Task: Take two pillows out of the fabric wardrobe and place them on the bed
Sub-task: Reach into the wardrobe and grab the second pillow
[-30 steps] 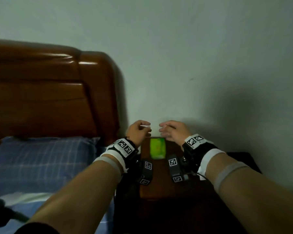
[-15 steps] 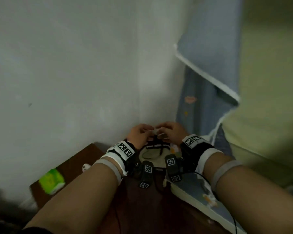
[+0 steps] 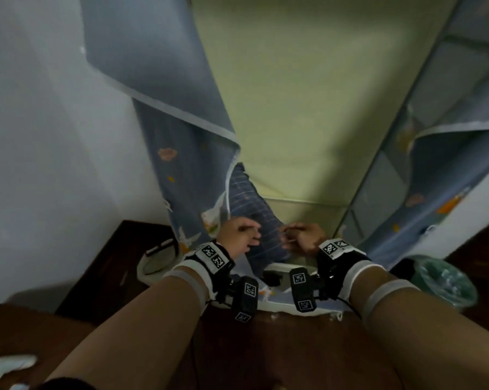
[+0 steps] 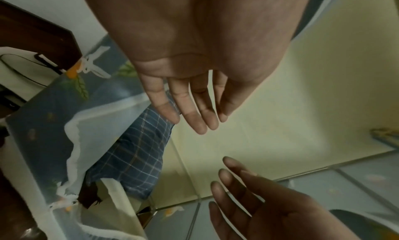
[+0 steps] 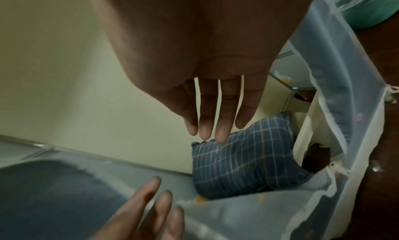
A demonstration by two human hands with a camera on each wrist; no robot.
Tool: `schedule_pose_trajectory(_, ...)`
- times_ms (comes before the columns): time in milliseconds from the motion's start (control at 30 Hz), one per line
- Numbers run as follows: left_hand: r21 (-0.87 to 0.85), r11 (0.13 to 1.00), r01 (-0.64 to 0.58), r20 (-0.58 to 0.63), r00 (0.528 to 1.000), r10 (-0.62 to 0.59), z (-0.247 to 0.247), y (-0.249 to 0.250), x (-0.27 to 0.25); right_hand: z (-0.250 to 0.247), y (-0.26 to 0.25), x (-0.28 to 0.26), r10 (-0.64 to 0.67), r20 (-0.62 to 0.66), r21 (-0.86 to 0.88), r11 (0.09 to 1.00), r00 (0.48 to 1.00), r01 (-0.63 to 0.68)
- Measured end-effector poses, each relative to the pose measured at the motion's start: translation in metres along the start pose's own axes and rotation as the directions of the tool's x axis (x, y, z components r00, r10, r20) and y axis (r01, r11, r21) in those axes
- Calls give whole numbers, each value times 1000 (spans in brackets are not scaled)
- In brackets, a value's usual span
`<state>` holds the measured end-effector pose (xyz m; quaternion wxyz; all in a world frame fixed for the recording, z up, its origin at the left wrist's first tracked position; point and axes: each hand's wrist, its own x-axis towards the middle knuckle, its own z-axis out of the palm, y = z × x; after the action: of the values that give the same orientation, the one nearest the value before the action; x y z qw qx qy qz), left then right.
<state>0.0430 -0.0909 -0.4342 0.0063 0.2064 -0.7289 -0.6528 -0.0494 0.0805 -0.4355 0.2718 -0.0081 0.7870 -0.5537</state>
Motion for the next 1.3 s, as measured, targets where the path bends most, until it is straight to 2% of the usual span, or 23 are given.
schedule_pose_trajectory(133, 56, 996, 75, -5, 997, -75, 30, -14, 49, -35, 33, 65, 81, -37, -5, 997, 996, -81)
schedule_pose_trajectory(233, 114, 982, 153, -42, 988, -150, 51, -29, 103, -53, 54, 129, 130, 53, -22, 991, 990, -129)
schedule_pose_trajectory(267, 136, 970, 201, -78, 978, -191, 64, -38, 132, -64, 66, 167, 152, 115, -50, 988, 982, -147)
schedule_pose_trajectory(366, 95, 954, 285, -165, 949, -268, 70, -50, 160, -73, 71, 204, 215, 133, -100, 974, 968, -202)
schedule_pose_trajectory(466, 4, 925, 380, -268, 891, -365, 84, -68, 200, -86, 75, 260, 264, 121, -198, 951, 957, -238)
schedule_pose_trajectory(600, -93, 901, 424, -393, 816, -424, 86, -109, 237, -77, 82, 316, 344, 137, -296, 909, 929, -293)
schedule_pose_trajectory(733, -99, 869, 485, -495, 733, -466, 75, -171, 282, -54, 121, 382, 330, 101, -301, 909, 939, -287)
schedule_pose_trajectory(833, -69, 860, 506, -550, 699, -456, 69, -181, 307, -39, 131, 415, 336, 82, -307, 904, 938, -297)
schedule_pose_trajectory(966, -143, 824, 549, -576, 631, -520, 64, -218, 338, -23, 148, 453, 354, 42, -389, 867, 934, -311)
schedule_pose_trajectory(1066, -197, 823, 533, -564, 625, -540, 65, -250, 352, -14, 171, 478, 383, 42, -422, 844, 923, -331)
schedule_pose_trajectory(1166, -196, 844, 499, -590, 627, -508, 72, -269, 360, -8, 193, 486, 434, 113, -372, 853, 894, -367)
schedule_pose_trajectory(1233, -172, 841, 513, -595, 626, -504, 76, -274, 362, -7, 207, 486, 417, 115, -320, 875, 902, -363)
schedule_pose_trajectory(1299, -148, 831, 537, -595, 623, -508, 77, -271, 362, -5, 197, 474, 391, 118, -280, 895, 913, -347)
